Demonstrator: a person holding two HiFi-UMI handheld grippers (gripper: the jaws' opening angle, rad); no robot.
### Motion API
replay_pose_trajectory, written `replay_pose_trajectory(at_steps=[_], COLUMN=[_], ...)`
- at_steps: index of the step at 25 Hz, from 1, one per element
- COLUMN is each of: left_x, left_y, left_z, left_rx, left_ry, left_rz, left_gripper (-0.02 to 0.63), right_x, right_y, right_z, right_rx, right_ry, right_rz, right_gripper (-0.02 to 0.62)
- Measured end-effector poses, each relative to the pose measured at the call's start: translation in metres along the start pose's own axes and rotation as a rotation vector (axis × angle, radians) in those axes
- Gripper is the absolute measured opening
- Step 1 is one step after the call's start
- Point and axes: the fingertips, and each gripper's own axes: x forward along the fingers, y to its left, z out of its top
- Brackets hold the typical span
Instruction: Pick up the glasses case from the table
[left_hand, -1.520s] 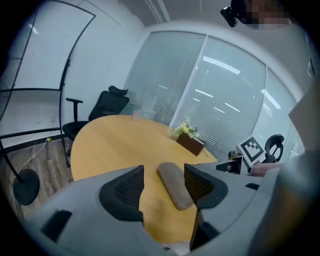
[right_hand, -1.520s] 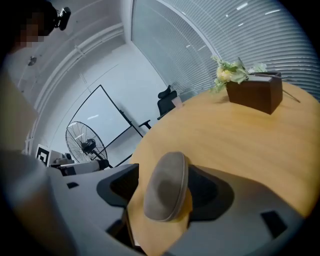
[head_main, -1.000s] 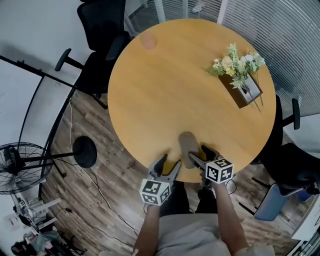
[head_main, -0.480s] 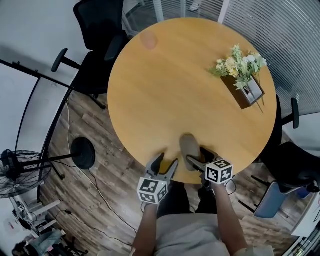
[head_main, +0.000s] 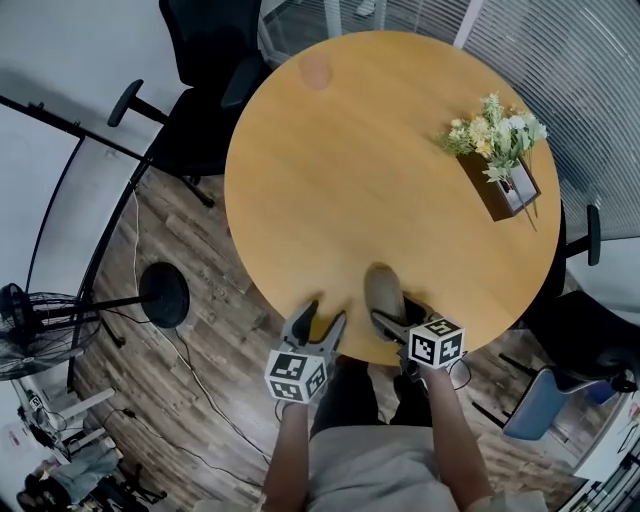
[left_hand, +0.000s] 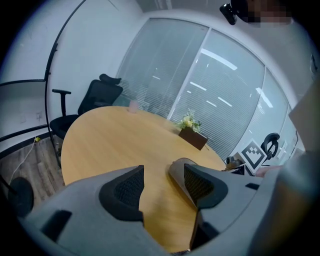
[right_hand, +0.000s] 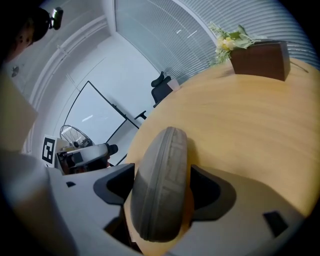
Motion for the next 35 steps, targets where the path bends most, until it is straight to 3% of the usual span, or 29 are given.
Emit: replay_pose_trajectory(at_steps=[12,21,35], left_x=[-0.013,-0.036,-0.064], left_y=[-0.003,-0.018,-0.077], left_z=[-0.006,-0.006,-0.004], left_rx=[-0.021,-0.029,-0.013], left_ry=[-0.027,-0.073,-0.154], left_rz=[0.033,0.076,0.099], left_gripper=[0.235,0.235,0.235], right_x=[0.005,-0.011,-0.071], right_y=[0.006,0.018,0.04], right_z=[-0.003,0.015,0.009], right_rx=[0.02,0.021,-0.015], right_ry=[-0.016,-0.099,-0.135], right_rz=[0.002,0.018,0.079], right_gripper=[0.287,0.267,0.267])
